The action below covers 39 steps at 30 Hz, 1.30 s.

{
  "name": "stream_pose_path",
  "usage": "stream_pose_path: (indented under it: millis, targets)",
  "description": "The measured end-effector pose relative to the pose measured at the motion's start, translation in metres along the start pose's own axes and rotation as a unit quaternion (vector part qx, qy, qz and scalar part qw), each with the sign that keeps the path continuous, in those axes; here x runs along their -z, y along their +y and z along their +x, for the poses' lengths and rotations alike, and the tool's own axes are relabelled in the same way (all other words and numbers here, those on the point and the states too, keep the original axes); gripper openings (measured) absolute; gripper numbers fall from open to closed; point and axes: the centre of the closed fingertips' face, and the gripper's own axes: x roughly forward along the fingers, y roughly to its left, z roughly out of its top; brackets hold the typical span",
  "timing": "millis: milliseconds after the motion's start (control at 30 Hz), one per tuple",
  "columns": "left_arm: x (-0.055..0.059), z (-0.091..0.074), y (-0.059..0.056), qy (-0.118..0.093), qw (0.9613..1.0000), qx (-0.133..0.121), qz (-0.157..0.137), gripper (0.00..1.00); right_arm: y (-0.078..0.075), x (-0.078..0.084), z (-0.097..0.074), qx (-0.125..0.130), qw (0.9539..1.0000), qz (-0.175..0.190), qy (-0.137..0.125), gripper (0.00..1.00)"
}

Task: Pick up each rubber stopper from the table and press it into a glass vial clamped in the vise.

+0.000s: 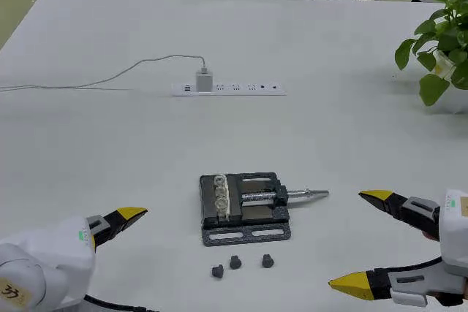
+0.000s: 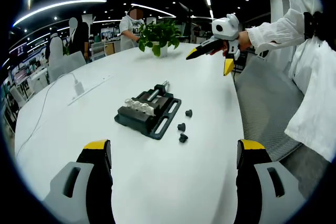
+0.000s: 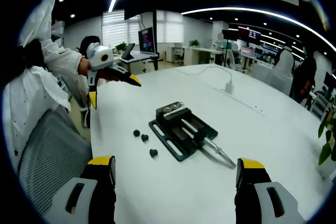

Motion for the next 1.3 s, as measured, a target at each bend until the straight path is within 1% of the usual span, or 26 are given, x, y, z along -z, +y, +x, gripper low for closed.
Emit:
stream_pose_path:
  millis: [233, 400, 600, 1167, 1233, 1300]
  targets:
    - [0.0009, -0.0011, -0.0011, 0.0, 1.0, -0.001, -0.001, 0.99, 0.0011, -0.0005, 0.0004, -0.001, 1.0, -0.002, 0.0, 0.94]
    - [0.0031, -0.0019, -0.0023, 0.004, 1.0, 0.001, 0.002, 0.99, 0.0013, -0.001, -0.0002, -0.001, 1.0, -0.004, 0.0, 0.94]
    - [0.0025, -0.0018, -0.0018, 0.006, 1.0, 0.002, 0.005, 0.99, 0.0019, 0.0004, 0.0001, -0.003, 1.0, -0.006, 0.003, 0.93]
    - [0.0013, 0.0006, -0.0012, 0.006, 0.9999, 0.006, 0.008, 0.99, 0.0022, -0.0022, 0.0008, -0.003, 1.0, -0.005, 0.001, 0.92]
    - [0.0018, 0.0015, -0.0025, 0.006, 0.9999, 0.009, 0.006, 0.99, 0.0026, -0.0029, 0.0011, -0.004, 1.0, -0.005, 0.0, 0.92]
    - [0.0033, 0.002, -0.0033, 0.01, 0.9998, 0.013, 0.008, 0.96, 0.0028, -0.0029, 0.0014, -0.004, 1.0, -0.006, 0.001, 0.92]
